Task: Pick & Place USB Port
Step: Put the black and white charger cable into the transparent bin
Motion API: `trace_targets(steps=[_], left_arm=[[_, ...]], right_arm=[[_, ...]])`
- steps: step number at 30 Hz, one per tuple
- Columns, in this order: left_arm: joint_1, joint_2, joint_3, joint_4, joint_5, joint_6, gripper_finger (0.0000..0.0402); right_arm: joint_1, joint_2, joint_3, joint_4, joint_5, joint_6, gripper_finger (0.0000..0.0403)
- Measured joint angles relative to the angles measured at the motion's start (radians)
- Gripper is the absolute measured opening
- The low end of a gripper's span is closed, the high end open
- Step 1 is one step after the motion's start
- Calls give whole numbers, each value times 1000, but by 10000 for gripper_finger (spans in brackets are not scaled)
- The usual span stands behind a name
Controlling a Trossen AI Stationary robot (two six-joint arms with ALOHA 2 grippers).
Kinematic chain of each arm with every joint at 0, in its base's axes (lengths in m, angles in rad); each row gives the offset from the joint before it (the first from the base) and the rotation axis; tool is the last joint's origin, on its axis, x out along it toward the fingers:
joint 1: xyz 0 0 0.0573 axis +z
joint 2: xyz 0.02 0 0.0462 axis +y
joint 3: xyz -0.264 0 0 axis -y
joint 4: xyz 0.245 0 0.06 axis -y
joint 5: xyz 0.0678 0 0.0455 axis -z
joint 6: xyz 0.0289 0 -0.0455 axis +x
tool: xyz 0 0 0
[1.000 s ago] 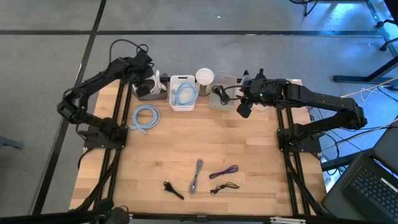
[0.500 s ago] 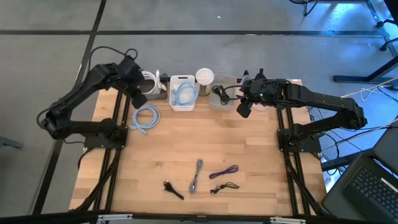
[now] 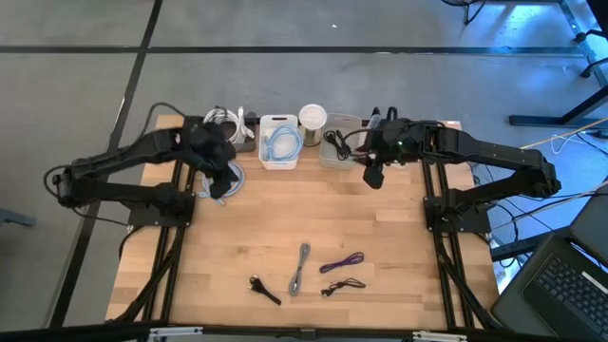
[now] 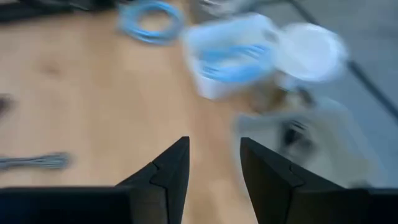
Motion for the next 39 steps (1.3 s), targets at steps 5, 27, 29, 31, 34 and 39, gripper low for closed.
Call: trace_targets(steps=[5, 27, 29, 31, 34, 39], left_arm=[[-105, 5, -115, 167, -1, -16, 1], [-200, 7, -152, 430, -10, 45, 6], [-200, 7, -152, 460, -10, 47, 9], [-200, 7, -152, 488, -10, 60, 10], [-200, 7, -152, 525, -11, 86, 10], [-200, 7, -152, 533, -11, 97, 7]], right_arm=[[52, 43, 0, 88, -256, -42, 144], [387, 613, 0, 356, -171, -528, 144], [407, 632, 0, 390, -111, -531, 144], [424, 649, 0, 429, -72, -531, 144], [444, 670, 0, 454, -59, -526, 144], [468, 714, 12, 468, -27, -457, 144]])
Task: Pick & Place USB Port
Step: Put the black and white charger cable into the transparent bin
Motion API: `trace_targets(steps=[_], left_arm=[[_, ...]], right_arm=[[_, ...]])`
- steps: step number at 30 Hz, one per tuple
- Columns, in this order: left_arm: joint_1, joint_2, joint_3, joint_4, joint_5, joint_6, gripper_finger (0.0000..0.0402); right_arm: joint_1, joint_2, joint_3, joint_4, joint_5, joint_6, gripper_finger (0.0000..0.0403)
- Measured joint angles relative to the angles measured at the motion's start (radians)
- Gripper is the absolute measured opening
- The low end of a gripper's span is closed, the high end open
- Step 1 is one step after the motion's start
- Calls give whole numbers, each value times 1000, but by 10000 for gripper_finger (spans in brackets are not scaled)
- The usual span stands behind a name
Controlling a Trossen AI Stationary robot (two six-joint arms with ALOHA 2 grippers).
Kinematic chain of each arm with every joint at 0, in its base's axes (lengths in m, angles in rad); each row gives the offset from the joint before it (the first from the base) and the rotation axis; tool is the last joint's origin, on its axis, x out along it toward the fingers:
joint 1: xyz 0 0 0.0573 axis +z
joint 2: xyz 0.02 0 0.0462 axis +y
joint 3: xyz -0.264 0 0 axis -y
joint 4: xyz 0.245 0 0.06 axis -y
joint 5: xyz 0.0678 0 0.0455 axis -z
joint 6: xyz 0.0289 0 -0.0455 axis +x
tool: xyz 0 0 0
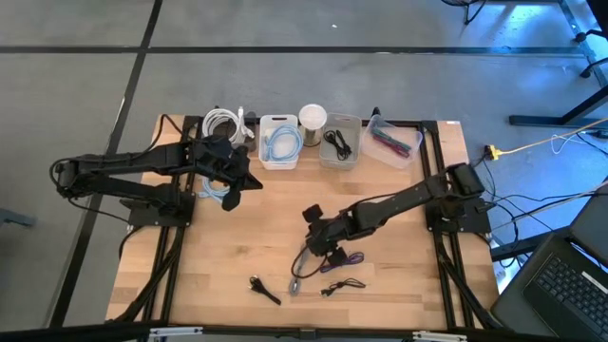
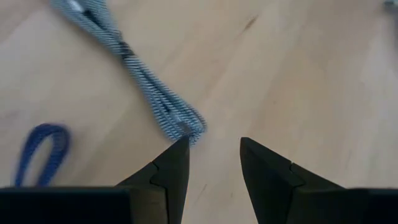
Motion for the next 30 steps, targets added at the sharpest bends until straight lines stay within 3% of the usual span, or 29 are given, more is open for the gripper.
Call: trace_targets(steps=[6, 16, 30], left_arm=[[0, 0, 0, 0, 0, -14, 9], [0, 0, 0, 1, 0, -16, 6], [0, 0, 0, 0, 1, -16, 7]], right_arm=[[36, 90, 124, -58, 120, 4, 159], [49, 174, 303, -166, 13, 15, 232], [115, 293, 302, -161, -39, 118, 202]])
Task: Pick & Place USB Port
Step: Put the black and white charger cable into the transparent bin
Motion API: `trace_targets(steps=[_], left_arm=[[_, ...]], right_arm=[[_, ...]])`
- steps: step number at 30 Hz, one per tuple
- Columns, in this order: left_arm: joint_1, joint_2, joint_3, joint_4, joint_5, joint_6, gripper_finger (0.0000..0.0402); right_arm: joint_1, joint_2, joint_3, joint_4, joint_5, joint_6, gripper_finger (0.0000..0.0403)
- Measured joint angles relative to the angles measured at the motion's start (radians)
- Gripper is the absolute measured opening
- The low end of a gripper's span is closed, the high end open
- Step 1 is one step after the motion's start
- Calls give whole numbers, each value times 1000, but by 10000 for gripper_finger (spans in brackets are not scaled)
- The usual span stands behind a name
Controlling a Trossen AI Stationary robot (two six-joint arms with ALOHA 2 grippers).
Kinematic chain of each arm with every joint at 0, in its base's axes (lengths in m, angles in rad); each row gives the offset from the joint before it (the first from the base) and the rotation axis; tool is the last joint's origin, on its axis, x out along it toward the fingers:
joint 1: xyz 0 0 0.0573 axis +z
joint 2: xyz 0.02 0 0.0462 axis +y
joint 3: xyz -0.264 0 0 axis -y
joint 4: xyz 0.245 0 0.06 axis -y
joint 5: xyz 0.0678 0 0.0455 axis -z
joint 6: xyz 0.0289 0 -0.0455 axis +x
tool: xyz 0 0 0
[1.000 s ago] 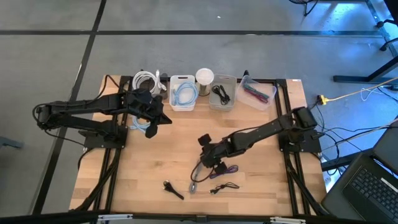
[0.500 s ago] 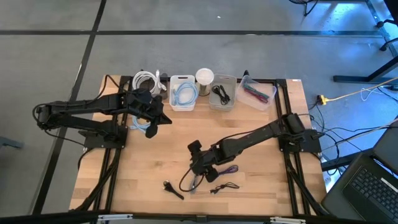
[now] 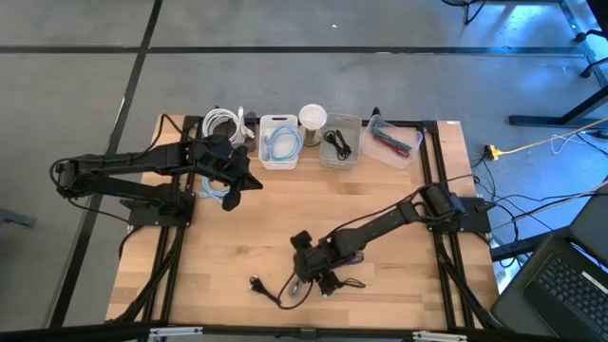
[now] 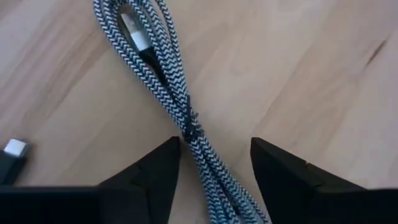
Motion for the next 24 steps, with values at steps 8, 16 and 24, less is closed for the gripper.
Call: trace_targets(steps=[8, 16, 24], left_arm=[[0, 0, 0, 0, 0, 0, 11], [0, 0, 0, 0, 0, 0, 12], [0, 0, 0, 0, 0, 0, 12]], right_arm=[[11, 3, 5, -1, -2, 90, 66], [9, 5, 182, -311, 253, 131, 20], [-121, -58, 388, -946, 424, 420, 19]])
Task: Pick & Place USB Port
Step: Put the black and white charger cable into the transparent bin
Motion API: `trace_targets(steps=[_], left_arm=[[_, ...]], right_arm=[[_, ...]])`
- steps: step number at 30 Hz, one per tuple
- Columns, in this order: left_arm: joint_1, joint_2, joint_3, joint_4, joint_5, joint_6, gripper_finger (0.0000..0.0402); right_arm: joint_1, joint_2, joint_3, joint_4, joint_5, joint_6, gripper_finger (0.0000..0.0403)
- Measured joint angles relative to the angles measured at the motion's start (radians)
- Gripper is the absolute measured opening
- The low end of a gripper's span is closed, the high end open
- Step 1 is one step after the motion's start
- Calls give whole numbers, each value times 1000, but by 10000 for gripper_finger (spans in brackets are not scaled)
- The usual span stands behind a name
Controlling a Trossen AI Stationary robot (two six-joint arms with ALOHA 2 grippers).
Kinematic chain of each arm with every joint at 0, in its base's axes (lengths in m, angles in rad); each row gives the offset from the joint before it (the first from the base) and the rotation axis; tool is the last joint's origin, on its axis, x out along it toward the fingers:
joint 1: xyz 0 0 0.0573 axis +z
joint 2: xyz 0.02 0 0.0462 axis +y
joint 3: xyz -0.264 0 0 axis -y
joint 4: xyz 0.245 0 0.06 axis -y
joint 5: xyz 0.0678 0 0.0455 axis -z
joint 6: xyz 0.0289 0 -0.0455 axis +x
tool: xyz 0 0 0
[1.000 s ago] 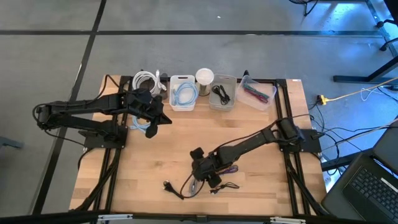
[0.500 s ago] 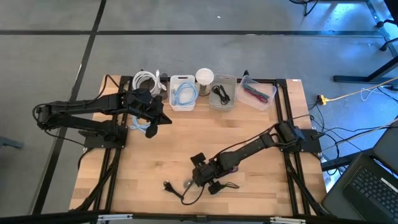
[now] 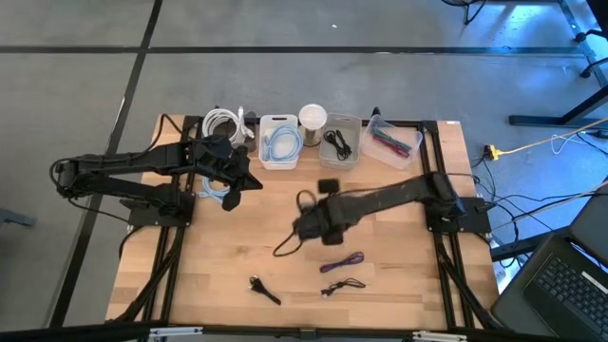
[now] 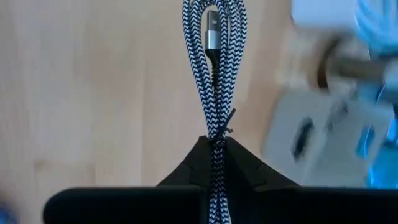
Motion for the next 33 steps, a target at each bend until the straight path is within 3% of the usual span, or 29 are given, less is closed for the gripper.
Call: trace_targets(steps=[5, 12, 16, 20, 24, 33], left_arm=[[0, 0, 0, 0, 0, 0, 8], [0, 0, 0, 0, 0, 0, 8], [0, 0, 0, 0, 0, 0, 11], [0, 0, 0, 0, 0, 0, 12], [0, 0, 0, 0, 0, 0, 11], [0, 0, 0, 0, 0, 0, 10]], right_arm=[[-57, -129, 0, -107, 18, 57, 18], [-205, -338, -48, -100, 23, 130, 18], [-330, -478, -200, -47, -20, 151, 18], [-469, -637, -440, 86, -118, 117, 18], [-614, -767, -616, 174, -127, 70, 18], [-900, -881, -774, 376, -252, -103, 17]])
